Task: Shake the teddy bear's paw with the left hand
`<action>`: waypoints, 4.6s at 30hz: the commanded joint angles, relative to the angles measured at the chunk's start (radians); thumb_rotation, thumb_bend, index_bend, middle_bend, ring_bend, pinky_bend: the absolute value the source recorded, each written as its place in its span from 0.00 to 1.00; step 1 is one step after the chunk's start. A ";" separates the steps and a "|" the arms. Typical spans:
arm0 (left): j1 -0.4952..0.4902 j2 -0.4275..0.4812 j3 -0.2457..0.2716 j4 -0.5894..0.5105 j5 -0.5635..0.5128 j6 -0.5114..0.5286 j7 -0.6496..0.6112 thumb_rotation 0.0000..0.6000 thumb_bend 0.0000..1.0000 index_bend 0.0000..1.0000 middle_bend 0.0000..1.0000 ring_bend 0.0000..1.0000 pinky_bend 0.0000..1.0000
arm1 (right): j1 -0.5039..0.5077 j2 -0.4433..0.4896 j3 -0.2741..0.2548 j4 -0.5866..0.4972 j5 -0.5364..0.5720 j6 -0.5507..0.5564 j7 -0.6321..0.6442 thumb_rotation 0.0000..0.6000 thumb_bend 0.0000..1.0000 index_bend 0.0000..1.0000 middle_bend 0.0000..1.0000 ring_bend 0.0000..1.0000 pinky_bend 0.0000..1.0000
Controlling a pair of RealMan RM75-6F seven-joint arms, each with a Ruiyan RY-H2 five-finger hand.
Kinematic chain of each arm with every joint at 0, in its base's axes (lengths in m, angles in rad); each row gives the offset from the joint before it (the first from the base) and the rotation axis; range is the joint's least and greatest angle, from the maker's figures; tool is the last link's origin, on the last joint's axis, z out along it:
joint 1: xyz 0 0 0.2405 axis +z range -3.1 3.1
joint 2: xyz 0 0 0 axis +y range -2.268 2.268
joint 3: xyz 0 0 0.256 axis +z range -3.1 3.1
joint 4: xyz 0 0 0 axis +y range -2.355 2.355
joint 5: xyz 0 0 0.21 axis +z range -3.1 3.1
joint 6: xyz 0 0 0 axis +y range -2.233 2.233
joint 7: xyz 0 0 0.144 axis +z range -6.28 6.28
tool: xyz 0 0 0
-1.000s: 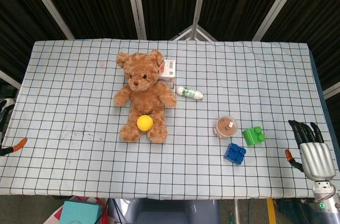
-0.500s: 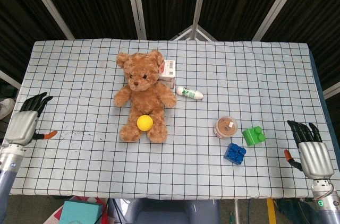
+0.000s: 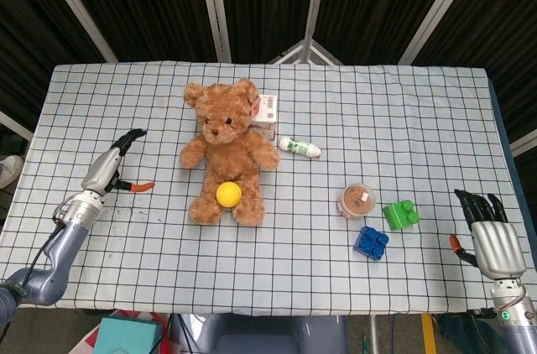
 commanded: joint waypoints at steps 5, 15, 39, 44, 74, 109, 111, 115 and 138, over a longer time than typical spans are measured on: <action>-0.078 -0.036 -0.038 -0.006 -0.008 -0.130 -0.221 1.00 0.12 0.09 0.09 0.00 0.06 | 0.002 -0.001 -0.003 0.001 -0.001 -0.005 0.000 1.00 0.37 0.01 0.14 0.13 0.06; -0.134 -0.106 -0.064 0.073 -0.059 -0.182 -0.277 1.00 0.12 0.10 0.12 0.00 0.06 | 0.004 0.000 -0.003 0.003 0.005 -0.013 0.006 1.00 0.37 0.01 0.14 0.13 0.06; -0.171 -0.224 -0.095 0.217 -0.174 -0.171 -0.215 1.00 0.31 0.27 0.26 0.00 0.08 | 0.007 0.004 -0.001 0.012 0.019 -0.029 0.032 1.00 0.37 0.01 0.14 0.13 0.06; -0.169 -0.247 -0.091 0.251 -0.208 -0.183 -0.195 1.00 0.32 0.28 0.26 0.00 0.08 | 0.005 0.004 -0.005 0.010 0.010 -0.023 0.036 1.00 0.37 0.01 0.14 0.13 0.06; -0.192 -0.346 -0.103 0.396 -0.227 -0.203 -0.143 1.00 0.45 0.39 0.42 0.00 0.08 | 0.007 0.007 -0.005 0.011 0.017 -0.032 0.045 1.00 0.37 0.01 0.14 0.13 0.06; -0.190 -0.327 -0.125 0.316 -0.216 -0.154 -0.073 1.00 0.47 0.40 0.42 0.00 0.08 | 0.005 0.010 -0.007 0.008 0.012 -0.026 0.050 1.00 0.37 0.01 0.14 0.13 0.06; -0.188 -0.328 -0.117 0.317 -0.222 -0.160 -0.059 1.00 0.47 0.40 0.42 0.00 0.08 | 0.006 0.010 -0.008 0.008 0.012 -0.028 0.049 1.00 0.37 0.01 0.14 0.13 0.06; -0.189 -0.341 -0.103 0.339 -0.238 -0.176 -0.034 1.00 0.47 0.40 0.42 0.00 0.08 | 0.007 0.009 -0.009 0.007 0.011 -0.029 0.046 1.00 0.37 0.01 0.14 0.13 0.06; -0.194 -0.356 -0.127 0.286 -0.255 -0.130 0.016 1.00 0.46 0.39 0.42 0.00 0.08 | 0.005 0.008 -0.008 0.008 0.010 -0.023 0.048 1.00 0.37 0.01 0.14 0.13 0.06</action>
